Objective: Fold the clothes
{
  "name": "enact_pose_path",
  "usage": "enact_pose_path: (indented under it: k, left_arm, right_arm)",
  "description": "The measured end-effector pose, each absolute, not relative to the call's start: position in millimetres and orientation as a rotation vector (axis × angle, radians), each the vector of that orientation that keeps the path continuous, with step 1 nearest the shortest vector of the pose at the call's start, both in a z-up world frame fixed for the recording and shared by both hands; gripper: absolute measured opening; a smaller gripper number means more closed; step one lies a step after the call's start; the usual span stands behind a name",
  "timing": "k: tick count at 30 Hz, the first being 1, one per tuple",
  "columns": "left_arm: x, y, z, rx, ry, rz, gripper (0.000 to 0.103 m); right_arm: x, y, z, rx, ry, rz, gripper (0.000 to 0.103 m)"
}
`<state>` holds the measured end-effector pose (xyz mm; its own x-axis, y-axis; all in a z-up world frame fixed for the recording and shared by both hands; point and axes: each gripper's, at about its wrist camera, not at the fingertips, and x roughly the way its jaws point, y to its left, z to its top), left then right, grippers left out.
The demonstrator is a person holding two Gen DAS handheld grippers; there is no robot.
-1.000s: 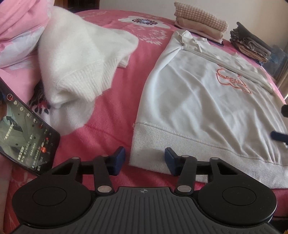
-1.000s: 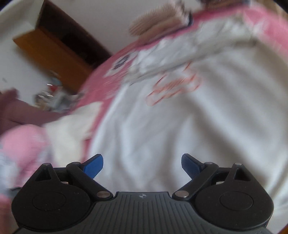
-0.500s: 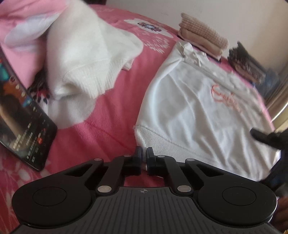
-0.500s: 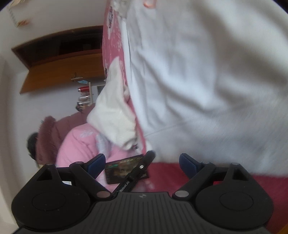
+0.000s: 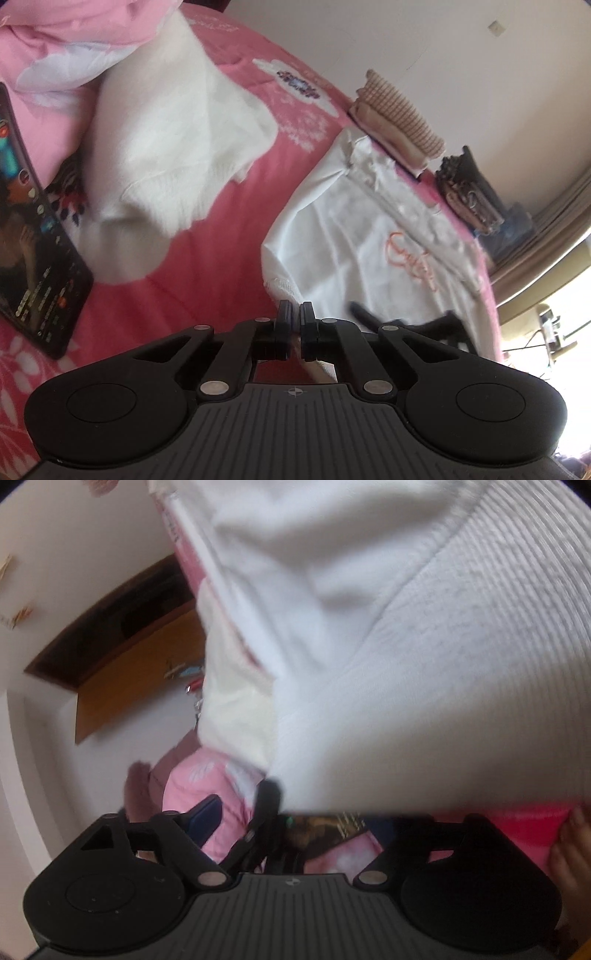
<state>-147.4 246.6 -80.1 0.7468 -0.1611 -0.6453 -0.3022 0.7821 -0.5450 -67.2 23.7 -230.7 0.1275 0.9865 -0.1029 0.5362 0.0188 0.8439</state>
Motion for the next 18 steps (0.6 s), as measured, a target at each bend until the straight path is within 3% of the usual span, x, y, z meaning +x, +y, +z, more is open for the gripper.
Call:
enact_pose_path:
  k: [5,7,10,13,18]
  left_arm:
    - [-147,249,-86,-0.683,0.757,0.079,0.002]
    - [-146,252,-92,-0.703,0.774,0.075,0.002]
    - [-143,263,-103,-0.801,0.810,0.078,0.006]
    - [-141,276,-115,-0.922,0.822,0.093,0.023]
    - [-130,287,-128,-1.040,0.811,0.091,0.033]
  right_arm:
    - [-65,25,-226,1.624,1.448,0.658,0.046]
    - [-65,24,-225,1.621,1.422,0.629,0.027]
    - [-66,22,-225,1.616,1.389,0.609,0.013]
    - [-66,24,-223,1.604,1.375,0.612,0.008]
    - [-64,24,-222,1.593,1.372,0.614,0.006]
